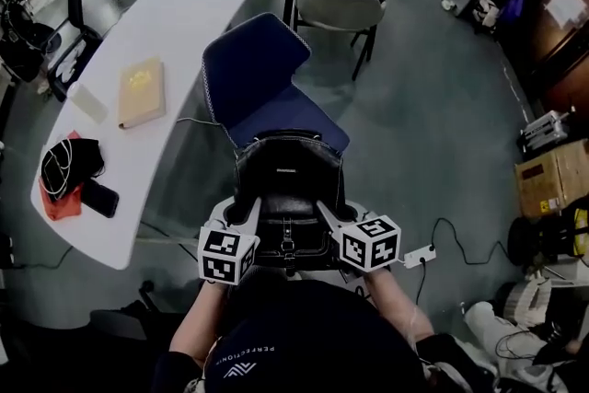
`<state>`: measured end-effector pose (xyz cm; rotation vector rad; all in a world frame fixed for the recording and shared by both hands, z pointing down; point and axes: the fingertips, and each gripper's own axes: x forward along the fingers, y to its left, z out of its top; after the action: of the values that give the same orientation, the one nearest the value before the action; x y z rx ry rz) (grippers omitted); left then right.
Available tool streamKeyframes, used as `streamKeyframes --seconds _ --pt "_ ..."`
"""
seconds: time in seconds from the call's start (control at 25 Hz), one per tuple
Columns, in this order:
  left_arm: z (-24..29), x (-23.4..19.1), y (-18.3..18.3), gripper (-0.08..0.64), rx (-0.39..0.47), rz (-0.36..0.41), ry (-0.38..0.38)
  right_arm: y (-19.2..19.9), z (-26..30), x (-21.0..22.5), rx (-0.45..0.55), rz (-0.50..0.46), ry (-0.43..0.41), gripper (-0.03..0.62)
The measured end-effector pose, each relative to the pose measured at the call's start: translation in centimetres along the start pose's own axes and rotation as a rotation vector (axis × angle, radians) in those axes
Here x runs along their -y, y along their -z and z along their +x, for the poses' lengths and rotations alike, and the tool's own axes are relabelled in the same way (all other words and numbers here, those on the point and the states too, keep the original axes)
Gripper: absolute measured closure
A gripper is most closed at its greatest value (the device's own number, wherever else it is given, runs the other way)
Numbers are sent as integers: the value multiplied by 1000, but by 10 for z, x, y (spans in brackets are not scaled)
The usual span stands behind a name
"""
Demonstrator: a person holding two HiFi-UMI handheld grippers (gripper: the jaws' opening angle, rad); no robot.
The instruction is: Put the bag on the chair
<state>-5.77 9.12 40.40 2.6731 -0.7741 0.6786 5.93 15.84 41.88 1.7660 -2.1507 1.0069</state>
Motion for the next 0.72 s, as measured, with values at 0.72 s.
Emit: streamKeyframes --seconds 0.72 --pt "124 -101 -35 518 -73 -27 65 -64 128 70 -73 61 79 559"
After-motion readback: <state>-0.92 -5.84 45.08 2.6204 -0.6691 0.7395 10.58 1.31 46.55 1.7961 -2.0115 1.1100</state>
